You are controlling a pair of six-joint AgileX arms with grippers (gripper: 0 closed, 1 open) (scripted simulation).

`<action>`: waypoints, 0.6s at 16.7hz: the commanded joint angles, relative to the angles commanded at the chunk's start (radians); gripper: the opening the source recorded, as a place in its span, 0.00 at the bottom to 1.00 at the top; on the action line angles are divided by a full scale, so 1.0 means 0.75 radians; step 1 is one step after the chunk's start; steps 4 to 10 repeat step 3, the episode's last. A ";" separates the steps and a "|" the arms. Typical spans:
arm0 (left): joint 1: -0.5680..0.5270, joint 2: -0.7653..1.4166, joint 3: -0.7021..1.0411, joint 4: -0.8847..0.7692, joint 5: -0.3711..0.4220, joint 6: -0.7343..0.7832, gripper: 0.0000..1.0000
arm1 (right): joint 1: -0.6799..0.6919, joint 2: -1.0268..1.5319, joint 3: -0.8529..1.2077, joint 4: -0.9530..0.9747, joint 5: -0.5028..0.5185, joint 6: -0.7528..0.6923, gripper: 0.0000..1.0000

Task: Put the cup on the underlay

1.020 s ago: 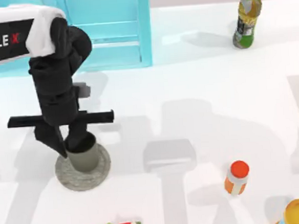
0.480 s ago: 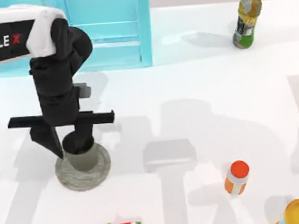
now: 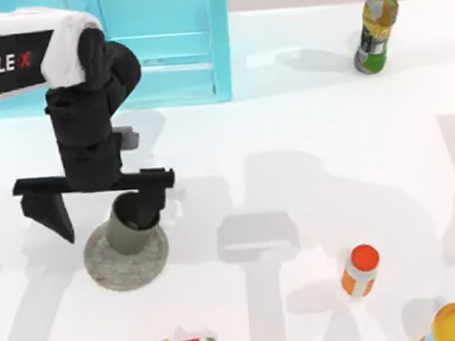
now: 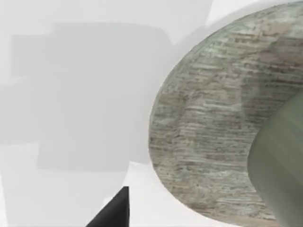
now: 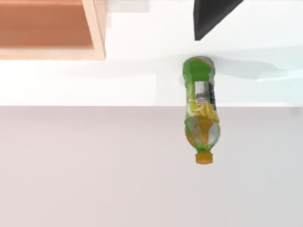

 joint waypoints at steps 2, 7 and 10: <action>0.000 0.000 0.000 0.000 0.000 0.000 1.00 | 0.000 0.000 0.000 0.000 0.000 0.000 1.00; 0.000 0.000 0.000 0.000 0.000 0.000 1.00 | 0.000 0.000 0.000 0.000 0.000 0.000 1.00; 0.000 0.000 0.000 0.000 0.000 0.000 1.00 | 0.000 0.000 0.000 0.000 0.000 0.000 1.00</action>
